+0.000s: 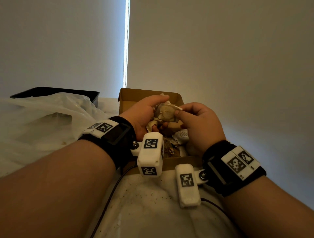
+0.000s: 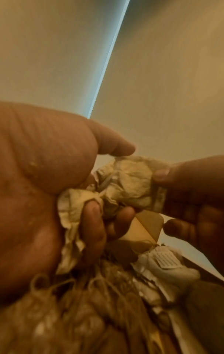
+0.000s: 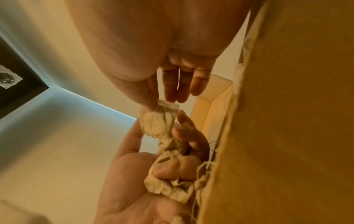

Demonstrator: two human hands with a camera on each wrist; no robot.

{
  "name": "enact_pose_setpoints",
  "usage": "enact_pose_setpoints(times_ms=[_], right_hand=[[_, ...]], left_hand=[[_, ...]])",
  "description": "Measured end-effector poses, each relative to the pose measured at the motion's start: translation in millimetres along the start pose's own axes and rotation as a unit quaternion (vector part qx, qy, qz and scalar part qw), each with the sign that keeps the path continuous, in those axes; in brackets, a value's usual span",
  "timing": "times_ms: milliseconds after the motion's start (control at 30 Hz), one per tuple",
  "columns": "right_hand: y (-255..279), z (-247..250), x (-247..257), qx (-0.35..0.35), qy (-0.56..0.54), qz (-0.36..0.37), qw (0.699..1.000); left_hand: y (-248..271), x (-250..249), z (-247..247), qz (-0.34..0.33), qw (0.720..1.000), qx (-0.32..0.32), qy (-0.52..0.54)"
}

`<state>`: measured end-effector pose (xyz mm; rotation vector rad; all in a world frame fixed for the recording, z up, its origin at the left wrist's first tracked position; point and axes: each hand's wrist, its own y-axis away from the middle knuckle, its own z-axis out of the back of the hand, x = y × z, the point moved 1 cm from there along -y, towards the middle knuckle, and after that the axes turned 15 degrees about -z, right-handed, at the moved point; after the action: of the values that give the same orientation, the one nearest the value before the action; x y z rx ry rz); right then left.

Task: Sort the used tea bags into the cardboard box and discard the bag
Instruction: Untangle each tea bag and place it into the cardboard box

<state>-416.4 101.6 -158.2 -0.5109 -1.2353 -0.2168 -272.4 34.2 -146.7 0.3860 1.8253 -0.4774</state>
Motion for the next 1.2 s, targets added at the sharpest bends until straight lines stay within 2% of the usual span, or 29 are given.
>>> enact_pose_setpoints(times_ms=[167,300,433,500,633,767,900,1100,1200], right_hand=[[-2.3,3.7,-1.0,-0.001,-0.085,-0.055,0.995],[-3.2,5.2,-1.3,0.014,-0.117,-0.075,0.99],[-4.3,11.6,0.9,0.028,-0.086,-0.046,0.995],[-5.0,15.8,2.8,0.027,-0.036,-0.027,0.999],[-7.4,34.4,7.6,0.005,0.081,-0.082,0.993],[-5.5,44.7,12.0,0.037,0.228,-0.149,0.961],[-3.4,36.3,15.5,0.073,0.362,-0.163,0.915],[-3.0,32.5,15.2,0.078,0.456,-0.176,0.869],[-2.6,32.8,13.8,0.091,0.51,-0.186,0.835]], left_hand=[[10.1,-4.0,-4.0,-0.078,0.996,0.016,-0.049],[5.8,-2.0,-2.3,-0.115,0.989,-0.029,-0.083],[0.8,1.2,0.6,-0.117,0.987,-0.047,-0.101],[0.0,1.6,1.3,-0.112,0.988,-0.048,-0.093],[-1.2,3.8,3.3,-0.088,0.994,-0.053,-0.04],[-3.4,4.7,5.7,-0.078,0.993,-0.085,-0.035],[-2.9,5.1,5.7,-0.073,0.993,-0.09,-0.034],[-3.4,5.2,7.2,-0.063,0.993,-0.089,-0.032],[-2.8,4.8,6.9,-0.059,0.994,-0.088,-0.038]])
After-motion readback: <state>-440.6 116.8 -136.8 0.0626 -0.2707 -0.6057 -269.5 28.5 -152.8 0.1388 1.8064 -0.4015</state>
